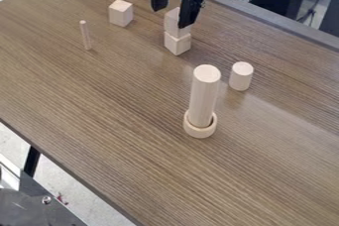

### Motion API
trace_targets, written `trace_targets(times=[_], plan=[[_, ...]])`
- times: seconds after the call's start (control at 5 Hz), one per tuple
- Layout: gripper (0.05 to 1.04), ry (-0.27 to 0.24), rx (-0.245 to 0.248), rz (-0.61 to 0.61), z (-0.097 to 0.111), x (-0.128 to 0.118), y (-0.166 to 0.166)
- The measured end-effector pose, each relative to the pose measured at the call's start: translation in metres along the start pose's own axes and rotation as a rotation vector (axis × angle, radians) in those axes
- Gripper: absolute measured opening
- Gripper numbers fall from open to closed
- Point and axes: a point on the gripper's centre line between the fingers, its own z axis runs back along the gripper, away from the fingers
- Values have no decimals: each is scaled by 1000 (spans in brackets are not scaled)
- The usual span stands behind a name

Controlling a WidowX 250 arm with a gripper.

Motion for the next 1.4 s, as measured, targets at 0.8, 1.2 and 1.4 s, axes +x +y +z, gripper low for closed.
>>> trace_targets(times=[0.8, 1.2, 1.4], plan=[[555, -15, -10, 22, -7, 7, 4], [555, -59, -79, 121, 7, 0, 23], [555, -100, -100, 196, 20, -1, 46]])
